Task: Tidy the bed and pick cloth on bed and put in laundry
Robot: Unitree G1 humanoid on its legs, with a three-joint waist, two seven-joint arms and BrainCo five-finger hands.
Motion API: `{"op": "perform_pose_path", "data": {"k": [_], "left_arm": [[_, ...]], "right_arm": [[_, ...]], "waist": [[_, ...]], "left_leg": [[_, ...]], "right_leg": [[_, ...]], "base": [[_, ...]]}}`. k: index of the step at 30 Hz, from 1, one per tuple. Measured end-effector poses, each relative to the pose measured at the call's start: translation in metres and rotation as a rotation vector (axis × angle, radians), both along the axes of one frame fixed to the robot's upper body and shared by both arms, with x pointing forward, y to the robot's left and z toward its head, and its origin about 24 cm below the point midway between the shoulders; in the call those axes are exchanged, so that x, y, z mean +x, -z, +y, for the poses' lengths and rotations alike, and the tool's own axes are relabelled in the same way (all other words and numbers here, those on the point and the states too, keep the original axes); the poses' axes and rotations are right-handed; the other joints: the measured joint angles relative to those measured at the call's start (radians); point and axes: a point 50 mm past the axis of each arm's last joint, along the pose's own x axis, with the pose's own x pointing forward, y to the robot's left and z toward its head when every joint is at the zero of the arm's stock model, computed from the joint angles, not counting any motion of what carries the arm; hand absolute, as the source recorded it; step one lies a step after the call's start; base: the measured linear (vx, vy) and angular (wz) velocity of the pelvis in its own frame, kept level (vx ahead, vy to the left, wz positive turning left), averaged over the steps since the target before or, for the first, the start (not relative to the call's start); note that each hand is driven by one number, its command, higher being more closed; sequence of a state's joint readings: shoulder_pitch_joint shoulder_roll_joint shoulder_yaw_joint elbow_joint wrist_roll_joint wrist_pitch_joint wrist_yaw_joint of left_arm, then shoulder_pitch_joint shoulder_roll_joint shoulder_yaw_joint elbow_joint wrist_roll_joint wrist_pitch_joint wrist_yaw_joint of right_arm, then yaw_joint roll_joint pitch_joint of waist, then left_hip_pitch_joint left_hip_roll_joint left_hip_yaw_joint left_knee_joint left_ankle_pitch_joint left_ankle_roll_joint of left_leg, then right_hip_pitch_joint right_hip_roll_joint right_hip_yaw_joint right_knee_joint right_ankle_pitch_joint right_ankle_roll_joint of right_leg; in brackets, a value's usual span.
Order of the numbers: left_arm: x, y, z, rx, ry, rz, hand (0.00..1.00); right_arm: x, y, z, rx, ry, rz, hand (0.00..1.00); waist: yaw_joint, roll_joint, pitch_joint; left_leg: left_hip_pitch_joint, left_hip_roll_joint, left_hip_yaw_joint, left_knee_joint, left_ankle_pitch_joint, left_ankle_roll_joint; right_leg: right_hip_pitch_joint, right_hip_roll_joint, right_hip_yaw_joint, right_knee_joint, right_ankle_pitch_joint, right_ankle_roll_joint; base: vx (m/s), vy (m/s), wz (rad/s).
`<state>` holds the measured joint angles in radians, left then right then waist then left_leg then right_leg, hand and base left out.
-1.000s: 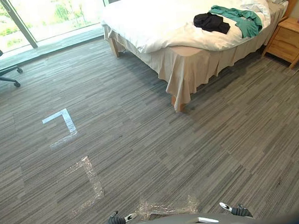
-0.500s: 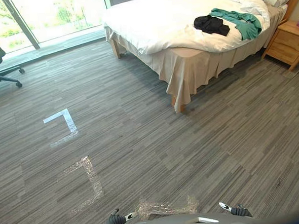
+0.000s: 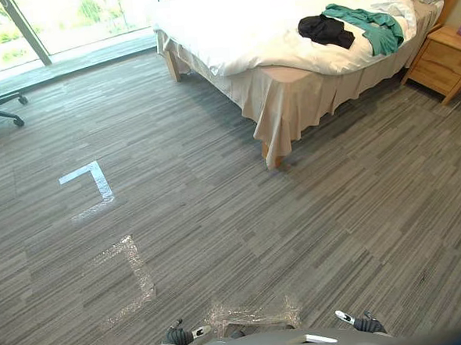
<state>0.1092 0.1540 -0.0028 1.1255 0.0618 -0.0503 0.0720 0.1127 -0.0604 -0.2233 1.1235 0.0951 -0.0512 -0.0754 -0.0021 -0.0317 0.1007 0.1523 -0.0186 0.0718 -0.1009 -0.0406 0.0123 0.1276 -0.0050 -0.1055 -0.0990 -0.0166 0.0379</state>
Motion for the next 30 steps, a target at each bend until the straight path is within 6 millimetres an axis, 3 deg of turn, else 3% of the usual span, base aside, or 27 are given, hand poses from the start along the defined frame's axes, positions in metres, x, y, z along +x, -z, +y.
{"op": "perform_pose_path", "data": {"k": [4,8,10,12,15,18,19,20,21,22,25,27,28,30], "left_arm": [[0.01,-0.002,0.0,0.006,0.027,-0.021,0.0],[0.027,-0.006,0.001,0.014,0.052,-0.058,0.0],[0.033,-0.007,0.002,0.017,0.056,-0.073,0.0],[0.038,-0.009,0.002,0.019,0.057,-0.085,0.0],[0.043,-0.01,0.003,0.019,0.052,-0.1,0.0],[0.058,-0.012,-0.01,-0.015,0.057,-0.139,0.0],[0.062,-0.012,-0.02,-0.041,0.057,-0.156,0.0],[0.063,-0.012,-0.022,-0.047,0.056,-0.161,0.0],[0.063,-0.013,-0.02,-0.044,0.05,-0.167,0.0],[0.065,-0.013,-0.026,-0.066,0.022,-0.179,0.0],[0.079,-0.018,-0.036,-0.097,0.022,-0.242,0.0],[0.083,-0.019,-0.049,-0.13,0.016,-0.263,0.0],[0.083,-0.019,-0.05,-0.134,0.015,-0.266,0.0],[0.083,-0.019,-0.054,-0.15,0.002,-0.271,0.0]], "right_arm": [[0.007,-0.002,0.0,-0.002,-0.002,-0.026,0.0],[0.033,-0.009,0.001,-0.013,-0.01,-0.107,0.0],[0.043,-0.012,0.002,-0.015,-0.007,-0.151,0.0],[0.049,-0.013,0.006,-0.002,0.012,-0.171,0.0],[0.051,-0.014,0.011,0.011,0.035,-0.183,0.0],[0.061,-0.018,0.008,0.007,0.055,-0.219,0.0],[0.069,-0.02,0.009,0.009,0.048,-0.236,0.0],[0.07,-0.02,0.009,0.009,0.042,-0.241,0.0],[0.072,-0.021,0.012,0.013,0.026,-0.245,0.0],[0.081,-0.024,0.014,0.015,0.011,-0.265,0.0],[0.09,-0.029,0.005,-0.012,0.007,-0.297,0.0],[0.086,-0.029,-0.008,-0.042,0.002,-0.272,0.0],[0.085,-0.028,-0.009,-0.044,0.001,-0.269,0.0],[0.081,-0.026,-0.007,-0.039,-0.006,-0.248,0.0]], "waist": [[-0.007,-0.003,0.01],[-0.008,-0.007,0.059],[-0.012,-0.007,0.084],[-0.022,-0.003,0.093],[-0.04,-0.01,0.098],[-0.05,0.018,0.12],[-0.053,0.027,0.127],[-0.055,0.023,0.13],[-0.056,0.0,0.14],[-0.052,0.01,0.164],[-0.079,0.037,0.18],[-0.092,0.082,0.171],[-0.092,0.089,0.17],[-0.091,0.093,0.168]], "left_leg": [[-0.034,0.003,0.019,0.004,0.0,0.0],[-0.049,0.008,0.089,0.006,-0.004,0.001],[-0.049,0.014,0.13,0.038,-0.029,0.011],[-0.045,0.016,0.153,0.062,-0.053,0.006],[-0.03,0.046,0.169,0.095,-0.093,-0.025],[-0.027,0.151,0.17,0.125,-0.135,-0.085],[-0.015,0.209,0.177,0.124,-0.147,-0.13],[-0.006,0.226,0.184,0.123,-0.151,-0.147],[0.025,0.231,0.198,0.119,-0.161,-0.172],[0.07,0.283,0.227,0.113,-0.165,-0.203],[0.084,0.308,0.248,0.097,-0.038,-0.225],[0.078,0.344,0.24,0.15,0.037,-0.243],[0.067,0.358,0.234,0.192,0.046,-0.24],[-0.005,0.4,0.172,0.401,0.098,-0.201]], "right_leg": [[-0.057,0.001,0.014,0.04,-0.008,-0.01],[-0.202,-0.003,0.045,0.275,-0.099,0.001],[-0.274,-0.022,-0.018,0.413,-0.133,0.024],[-0.334,-0.083,-0.171,0.531,-0.167,-0.003],[-0.326,-0.115,-0.23,0.466,-0.17,-0.015],[-0.361,-0.094,-0.243,0.358,-0.093,-0.002],[-0.413,-0.1,-0.236,0.323,-0.039,-0.001],[-0.428,-0.108,-0.231,0.292,-0.007,0.009],[-0.432,-0.127,-0.23,0.245,0.047,0.025],[-0.435,-0.103,-0.269,0.297,0.09,-0.048],[-0.499,-0.102,-0.273,0.482,-0.052,-0.105],[-0.471,-0.073,-0.291,0.494,-0.126,-0.118],[-0.456,-0.063,-0.292,0.484,-0.136,-0.121],[-0.37,-0.028,-0.29,0.417,-0.159,-0.128]], "base": [[-0.02,-0.023,-0.15],[-0.01,-0.005,-0.5],[0.0,-0.016,-0.59],[0.03,-0.009,-0.42],[0.14,-0.081,-0.26],[0.21,-0.202,-0.14],[0.25,-0.22,-0.17],[0.29,-0.246,-0.21],[0.37,-0.367,-0.38],[0.3,-0.305,-0.39],[0.35,-0.361,-0.17],[0.38,-0.326,-0.02],[0.4,-0.287,-0.03],[0.41,-0.255,-0.05]]}}
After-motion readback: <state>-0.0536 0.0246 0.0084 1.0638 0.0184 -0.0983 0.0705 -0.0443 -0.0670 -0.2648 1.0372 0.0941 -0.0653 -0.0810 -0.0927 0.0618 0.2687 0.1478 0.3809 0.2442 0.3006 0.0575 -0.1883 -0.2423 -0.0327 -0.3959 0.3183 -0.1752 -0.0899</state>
